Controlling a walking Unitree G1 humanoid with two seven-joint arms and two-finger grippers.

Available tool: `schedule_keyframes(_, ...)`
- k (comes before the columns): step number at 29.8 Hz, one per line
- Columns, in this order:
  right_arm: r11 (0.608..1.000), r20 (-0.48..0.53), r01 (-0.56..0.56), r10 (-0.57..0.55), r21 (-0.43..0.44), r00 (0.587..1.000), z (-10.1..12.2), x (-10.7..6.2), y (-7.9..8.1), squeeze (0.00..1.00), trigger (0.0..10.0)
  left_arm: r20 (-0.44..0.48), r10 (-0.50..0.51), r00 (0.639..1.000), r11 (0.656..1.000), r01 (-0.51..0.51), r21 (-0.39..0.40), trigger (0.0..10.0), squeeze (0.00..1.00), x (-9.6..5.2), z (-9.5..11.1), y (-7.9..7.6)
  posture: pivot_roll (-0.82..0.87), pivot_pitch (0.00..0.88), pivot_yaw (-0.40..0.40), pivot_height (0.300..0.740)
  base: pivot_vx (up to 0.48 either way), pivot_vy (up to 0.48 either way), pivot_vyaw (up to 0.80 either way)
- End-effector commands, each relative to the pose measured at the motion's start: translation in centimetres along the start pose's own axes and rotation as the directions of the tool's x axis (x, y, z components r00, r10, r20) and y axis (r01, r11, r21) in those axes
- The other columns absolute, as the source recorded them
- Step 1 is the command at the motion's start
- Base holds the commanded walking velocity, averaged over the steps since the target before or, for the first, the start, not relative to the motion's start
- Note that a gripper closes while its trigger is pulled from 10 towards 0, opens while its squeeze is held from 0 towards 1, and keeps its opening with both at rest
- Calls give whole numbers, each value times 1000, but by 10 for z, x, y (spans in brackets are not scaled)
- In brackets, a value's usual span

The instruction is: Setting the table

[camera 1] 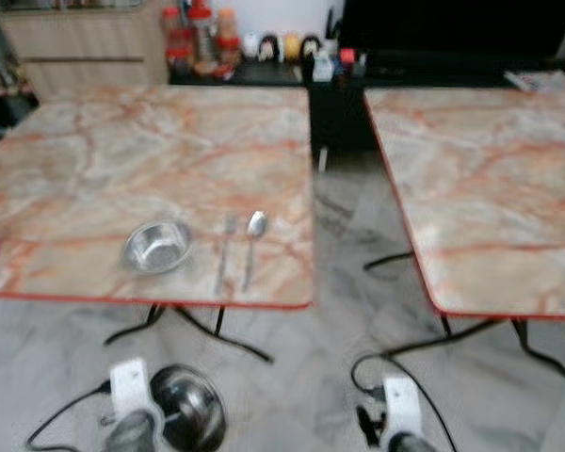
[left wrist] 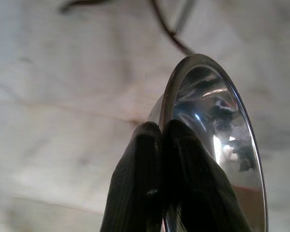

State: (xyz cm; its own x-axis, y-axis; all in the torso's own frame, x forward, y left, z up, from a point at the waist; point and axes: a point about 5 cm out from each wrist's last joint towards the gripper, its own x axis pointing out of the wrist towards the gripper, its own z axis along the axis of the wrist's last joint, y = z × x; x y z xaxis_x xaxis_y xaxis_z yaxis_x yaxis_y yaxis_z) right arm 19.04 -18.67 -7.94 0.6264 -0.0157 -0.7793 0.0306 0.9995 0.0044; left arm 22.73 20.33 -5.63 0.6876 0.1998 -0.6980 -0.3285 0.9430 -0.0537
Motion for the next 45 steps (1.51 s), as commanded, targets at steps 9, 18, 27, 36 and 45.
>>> schedule_keyframes(9, 999, 19, -31, 31, 6, 999, 6, 2, 13, 0, 10000, 19, 56, 998, 998, -56, 3, 10000, 0, 0, 6, 20, 64, 103, -32, 740, 82, -425, 0)
schedule_keyframes(18, 999, -1, -32, 32, 23, 999, 7, 3, 14, 0, 10000, 23, 53, 998, 999, -53, -1, 10000, 0, 1, 8, 19, 63, 106, -32, 740, 0, -443, -47)
schedule_keyframes(27, 999, 3, -38, 38, 18, 999, 5, 3, 15, 0, 10000, 22, 57, 998, 998, -57, -4, 10000, 0, 1, 8, 19, 62, 113, -30, 740, 0, -479, -186)
schedule_keyframes(36, 999, 9, -40, 40, 23, 999, 6, 3, 16, 0, 10000, 25, 46, 999, 999, -46, 21, 10000, 0, 1, 9, 17, 56, 114, -28, 740, 84, -432, 0)
schedule_keyframes(45, 999, 12, -39, 39, 25, 999, 6, 3, 15, 0, 10000, 21, 32, 999, 999, -33, 32, 10000, 0, 1, 7, 13, 54, 115, -31, 740, 267, -396, 0)
